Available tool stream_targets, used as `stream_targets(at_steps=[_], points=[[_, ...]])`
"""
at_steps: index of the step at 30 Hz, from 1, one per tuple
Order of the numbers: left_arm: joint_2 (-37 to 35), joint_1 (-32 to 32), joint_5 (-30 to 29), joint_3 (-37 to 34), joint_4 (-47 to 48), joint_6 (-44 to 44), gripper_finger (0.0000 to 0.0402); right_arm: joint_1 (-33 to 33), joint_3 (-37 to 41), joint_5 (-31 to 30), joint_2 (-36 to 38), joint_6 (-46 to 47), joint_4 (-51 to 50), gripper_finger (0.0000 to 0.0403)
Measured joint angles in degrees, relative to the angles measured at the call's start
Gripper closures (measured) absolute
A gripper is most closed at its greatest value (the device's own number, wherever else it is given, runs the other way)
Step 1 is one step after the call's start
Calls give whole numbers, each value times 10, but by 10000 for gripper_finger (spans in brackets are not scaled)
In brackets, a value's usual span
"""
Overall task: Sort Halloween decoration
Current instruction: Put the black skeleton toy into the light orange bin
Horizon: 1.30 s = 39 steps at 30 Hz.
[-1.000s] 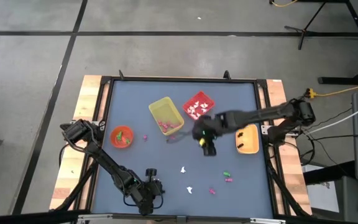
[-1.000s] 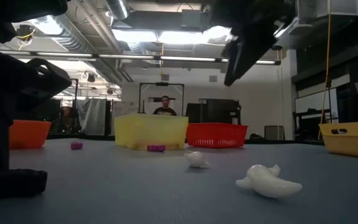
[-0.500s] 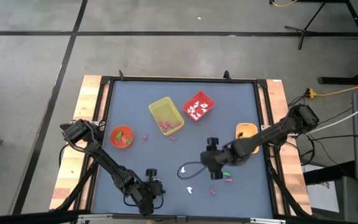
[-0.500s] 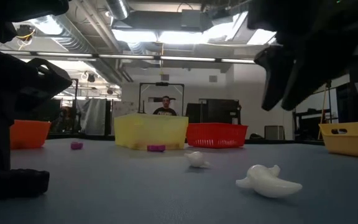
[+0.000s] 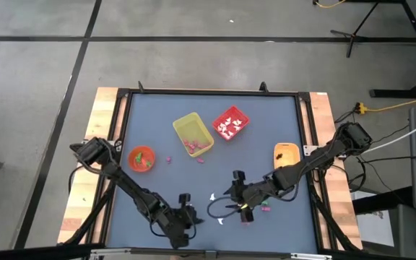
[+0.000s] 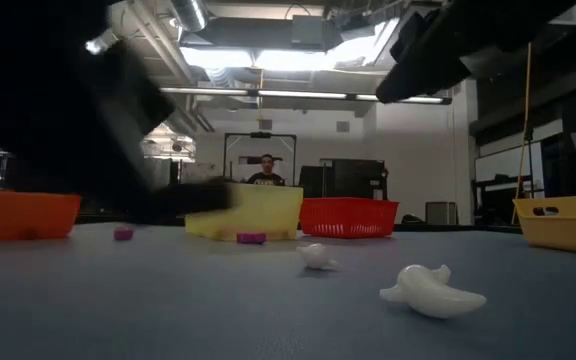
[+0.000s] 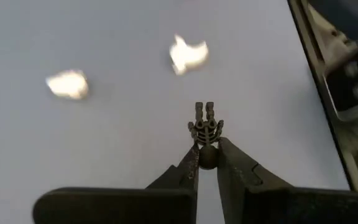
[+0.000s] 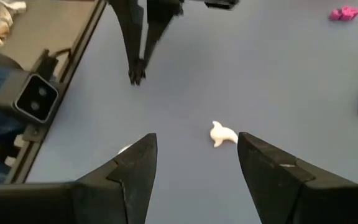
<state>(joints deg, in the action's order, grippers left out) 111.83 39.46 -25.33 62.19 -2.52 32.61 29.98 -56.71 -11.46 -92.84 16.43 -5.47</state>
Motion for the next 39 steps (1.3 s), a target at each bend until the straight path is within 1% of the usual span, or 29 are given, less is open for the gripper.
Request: stream_targets(at_steps=[2,4,9,12,17,22,26,32,35,39], points=[[0,-7,-26,0,-21,-26,383,0,0,0,0,17,2,180],[0,-16,-54,0,-40,-58,382,0,0,1,0,56,8,180],[0,-40,-126,0,-92,-134,382,0,0,1,0,211,16,180],[0,-54,-141,0,-124,-174,382,0,0,1,0,276,30,180],[0,-74,-142,0,-175,-222,382,0,0,-1,0,358,54,180],[0,-81,-142,0,-216,-268,382,-1,0,-6,0,403,58,180],[0,-81,-143,0,-225,-287,382,-1,0,-5,0,436,56,180],[0,-80,-145,0,-227,-287,382,-1,0,-5,0,440,56,182],[0,-82,-145,0,-228,-288,382,-3,0,-5,0,440,57,195],[0,-83,-146,0,-228,-288,382,-5,0,-5,0,440,58,233]])
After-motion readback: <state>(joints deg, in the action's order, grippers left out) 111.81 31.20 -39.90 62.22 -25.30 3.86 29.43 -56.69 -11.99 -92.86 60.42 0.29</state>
